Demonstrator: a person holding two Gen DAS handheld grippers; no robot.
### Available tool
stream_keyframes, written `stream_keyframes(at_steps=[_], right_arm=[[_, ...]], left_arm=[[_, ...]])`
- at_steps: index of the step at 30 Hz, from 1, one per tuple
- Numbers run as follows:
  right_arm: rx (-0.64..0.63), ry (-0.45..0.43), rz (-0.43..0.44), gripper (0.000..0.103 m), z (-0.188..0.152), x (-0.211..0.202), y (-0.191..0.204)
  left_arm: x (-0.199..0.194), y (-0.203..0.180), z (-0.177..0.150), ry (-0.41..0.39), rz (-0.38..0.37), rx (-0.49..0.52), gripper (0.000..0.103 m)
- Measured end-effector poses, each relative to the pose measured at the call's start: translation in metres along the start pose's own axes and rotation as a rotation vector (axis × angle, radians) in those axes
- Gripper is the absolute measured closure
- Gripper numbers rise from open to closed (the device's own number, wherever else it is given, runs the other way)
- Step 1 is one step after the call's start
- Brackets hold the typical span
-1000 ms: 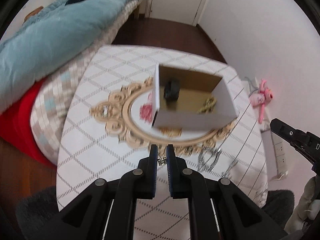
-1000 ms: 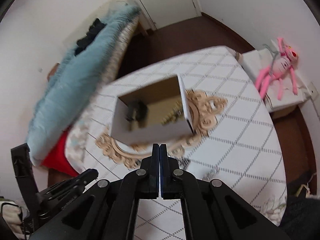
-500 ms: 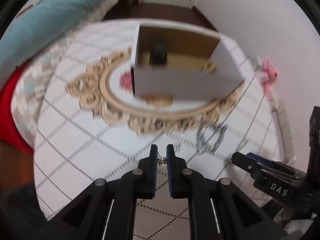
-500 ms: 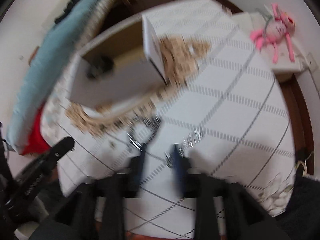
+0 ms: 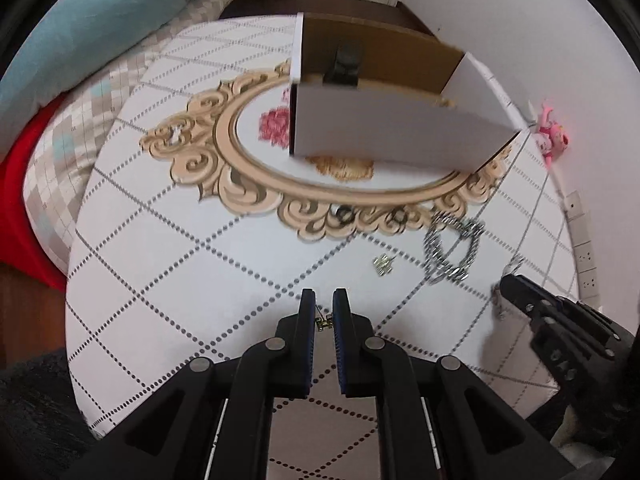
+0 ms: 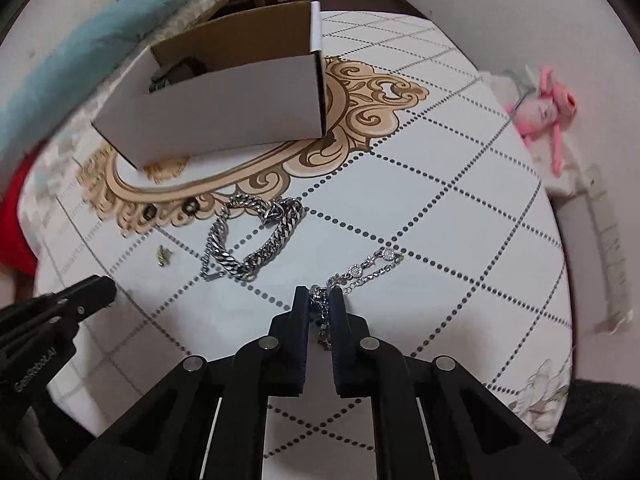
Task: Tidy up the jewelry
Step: 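Lower the earring and chain into the white box and open both grippers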
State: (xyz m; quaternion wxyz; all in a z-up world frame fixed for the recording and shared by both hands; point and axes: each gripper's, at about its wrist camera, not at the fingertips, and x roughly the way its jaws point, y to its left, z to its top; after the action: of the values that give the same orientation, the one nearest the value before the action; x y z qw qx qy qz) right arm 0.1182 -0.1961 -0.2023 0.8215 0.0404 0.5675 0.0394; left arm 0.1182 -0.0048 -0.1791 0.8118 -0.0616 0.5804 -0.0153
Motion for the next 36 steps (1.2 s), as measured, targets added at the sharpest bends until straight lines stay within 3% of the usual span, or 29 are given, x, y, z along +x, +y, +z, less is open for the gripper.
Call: stream_keyframes(at_steps=[7,14,19,29,30,33,36], right_arm=[[0.055,-0.118,0.155,0.094,0.046,-0.074,-0.002],[0.011,-0.215,0.245,0.094,0.111,-0.123,0.012],[-0.043,-0.193,0.241,0.093,0.156,-0.107,0.025],[-0.060,0.012,0.278,0.092,0.207,-0.019,0.040],[-0.054,0.022,0.278,0.092,0.209,-0.013,0.039],[-0.063,0.057,0.255,0.091,0.217,0.003,0.039],[-0.069,0.051,0.208,0.085,0.220,0.007,0.035]], left_arm=[[-0.048,-0.011,0.038,-0.086,-0.104,-0.008,0.097],[-0.076,-0.024,0.109,-0.153,-0.168,0.019,0.097],[-0.064,-0.030,0.153,-0.136,-0.155,0.049,0.097],[0.004,-0.027,0.207,0.058,-0.139,0.014,0.092],[0.007,-0.024,0.210,0.064,-0.126,0.006,0.083],[0.007,-0.016,0.217,0.035,-0.076,-0.016,0.024],[0.003,-0.005,0.218,0.008,-0.029,-0.033,0.019]])
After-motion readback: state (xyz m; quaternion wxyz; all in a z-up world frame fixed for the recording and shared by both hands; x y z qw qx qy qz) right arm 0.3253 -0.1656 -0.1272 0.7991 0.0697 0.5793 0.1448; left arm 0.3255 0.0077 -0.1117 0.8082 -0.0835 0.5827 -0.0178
